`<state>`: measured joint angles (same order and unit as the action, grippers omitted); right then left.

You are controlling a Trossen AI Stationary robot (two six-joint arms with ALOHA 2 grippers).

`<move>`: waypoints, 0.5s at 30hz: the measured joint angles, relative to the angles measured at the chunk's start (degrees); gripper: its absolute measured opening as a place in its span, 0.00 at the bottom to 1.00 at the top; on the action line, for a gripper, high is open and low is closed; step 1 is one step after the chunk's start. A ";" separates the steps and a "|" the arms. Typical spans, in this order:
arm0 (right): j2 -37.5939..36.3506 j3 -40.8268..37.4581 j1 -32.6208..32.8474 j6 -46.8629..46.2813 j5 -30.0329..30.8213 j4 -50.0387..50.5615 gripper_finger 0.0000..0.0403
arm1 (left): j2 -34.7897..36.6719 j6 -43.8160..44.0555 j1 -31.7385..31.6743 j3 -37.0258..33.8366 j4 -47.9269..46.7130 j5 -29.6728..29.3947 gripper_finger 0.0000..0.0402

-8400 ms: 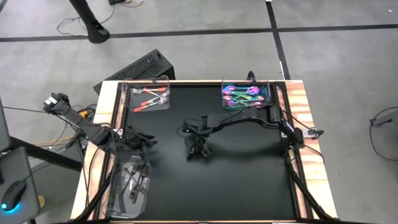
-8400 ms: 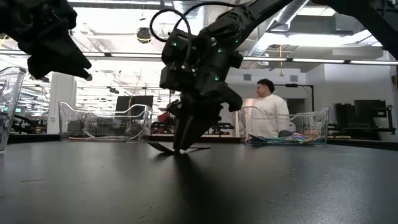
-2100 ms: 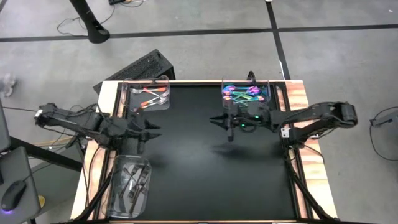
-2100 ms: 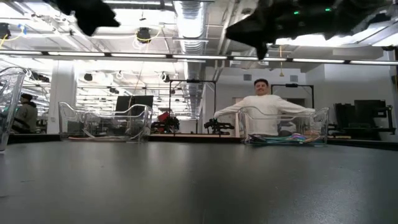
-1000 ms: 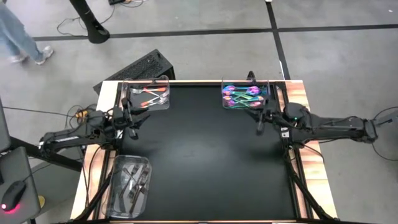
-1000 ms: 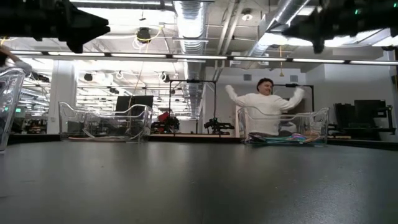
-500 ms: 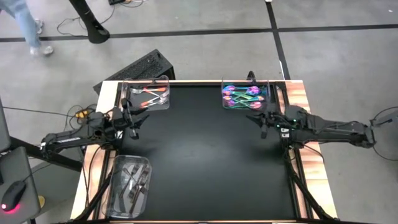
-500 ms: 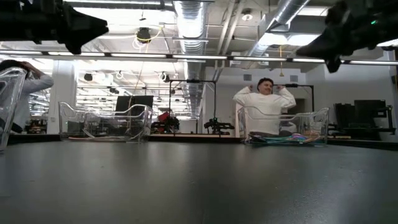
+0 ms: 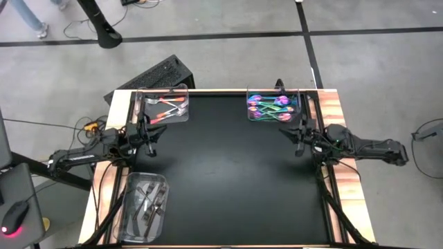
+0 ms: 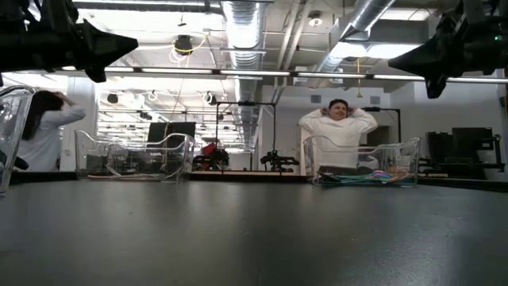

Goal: Sort silverware by color (type)
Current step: Return to Home Position

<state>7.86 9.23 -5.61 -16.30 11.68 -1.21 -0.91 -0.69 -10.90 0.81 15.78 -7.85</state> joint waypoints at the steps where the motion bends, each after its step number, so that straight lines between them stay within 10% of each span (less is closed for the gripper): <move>1: -0.51 0.00 0.00 -0.09 -0.36 0.46 0.03 | -0.03 -0.01 0.00 0.15 0.04 0.03 0.01; 15: -3.06 -0.15 3.09 1.55 -5.13 3.35 0.03 | 0.68 -0.46 0.00 -0.21 -3.65 -0.51 0.00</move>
<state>4.80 9.09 -2.51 -14.75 6.55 2.14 -0.23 -1.15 -10.90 0.60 12.13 -8.36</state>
